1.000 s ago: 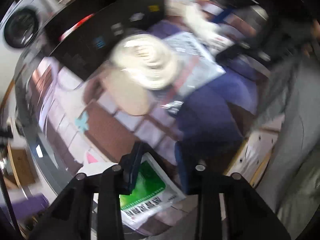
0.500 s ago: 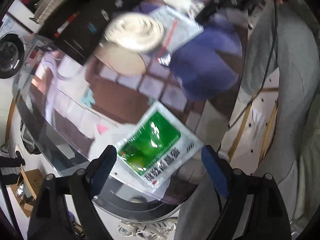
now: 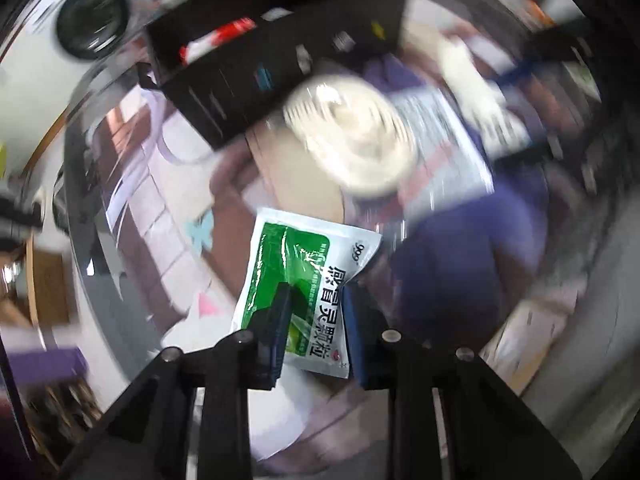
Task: Organize soft objects
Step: 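Grasp the green-and-white medicine packet with the left tool while the right tool grasps the bunny, then lift the green packet with the left tool while the right tool lifts the bunny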
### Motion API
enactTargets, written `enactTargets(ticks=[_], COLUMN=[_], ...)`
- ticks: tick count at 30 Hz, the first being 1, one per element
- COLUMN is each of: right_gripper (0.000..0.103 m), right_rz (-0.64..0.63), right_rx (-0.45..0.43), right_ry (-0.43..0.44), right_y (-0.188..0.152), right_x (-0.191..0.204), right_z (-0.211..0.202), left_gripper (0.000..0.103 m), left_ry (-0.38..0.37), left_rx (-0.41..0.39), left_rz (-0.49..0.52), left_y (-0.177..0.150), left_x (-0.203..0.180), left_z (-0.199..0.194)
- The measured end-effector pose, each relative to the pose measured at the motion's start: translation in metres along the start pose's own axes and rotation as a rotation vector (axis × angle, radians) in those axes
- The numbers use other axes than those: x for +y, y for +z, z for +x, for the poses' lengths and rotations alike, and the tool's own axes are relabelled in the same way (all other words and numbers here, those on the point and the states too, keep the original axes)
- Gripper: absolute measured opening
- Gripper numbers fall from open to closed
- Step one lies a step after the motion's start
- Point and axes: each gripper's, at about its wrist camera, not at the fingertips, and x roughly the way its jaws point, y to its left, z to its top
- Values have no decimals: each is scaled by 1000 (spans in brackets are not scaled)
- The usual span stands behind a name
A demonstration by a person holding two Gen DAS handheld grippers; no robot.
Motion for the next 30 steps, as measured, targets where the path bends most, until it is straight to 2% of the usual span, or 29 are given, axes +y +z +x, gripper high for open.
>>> enactTargets(ticks=[2, 3, 4, 5, 6, 8, 9, 12, 13, 15, 16, 17, 19, 20, 21, 23, 25, 30], right_gripper=[68, 68, 68, 68, 68, 68, 68, 70, 72, 72, 72, 72, 73, 72, 67, 54, 30, 27], right_rz=[11, 26, 41, 58, 85, 126, 138, 165, 175, 169, 157, 142, 86, 60, 26, -52, -87, -160], right_rx=[0, -4, -7, -7, -1, -10, -20, -34, -31, -21, -11, -5, -24, -27, -33, -37, -44, -80], right_ry=[4, 4, 11, 33, 91, 156, 153, 112, 116, 100, 82, 66, 24, 6, -14, -56, -48, -46], right_y=[-2, -3, -5, -6, -8, -10, -10, -8, -6, -1, 1, 3, 4, 5, 4, 2, -3, -10], right_x=[-6, -12, -18, -23, -31, -40, -43, -50, -50, -48, -45, -40, -28, -24, -19, -10, -6, 6], right_z=[-2, -4, -6, -8, -10, -14, -16, -17, -13, -4, 1, 4, 7, 8, 8, 8, 5, -2], left_gripper=[29, 36, 56, 67, 78, 82, 82, 82, 86, 78, 69, 65, 48, 44, 37, 33, 30, 18], left_ry=[-21, -41, -64, -74, -52, 19, 25, -17, -22, -37, -56, -53, -52, -47, -49, -50, -50, -43], left_rx=[7, 5, -6, -19, -26, -42, -33, 21, 44, 40, 45, 34, 21, 18, 17, 10, -5, -47], left_rz=[-31, -15, -1, 11, 23, 48, 47, 16, 18, -10, -39, -50, -42, -32, -29, -44, -62, -107], left_y=[9, 11, 9, 9, 9, 7, 6, 11, 13, 15, 19, 22, 29, 30, 32, 31, 29, 12], left_x=[-6, -9, -12, -13, -8, -6, -4, 2, 0, 7, 9, 9, 13, 9, 4, 6, 9, 20], left_z=[1, -1, -4, -8, -12, -13, -11, 4, 12, 14, 14, 13, 9, 8, 7, 5, 3, 0])
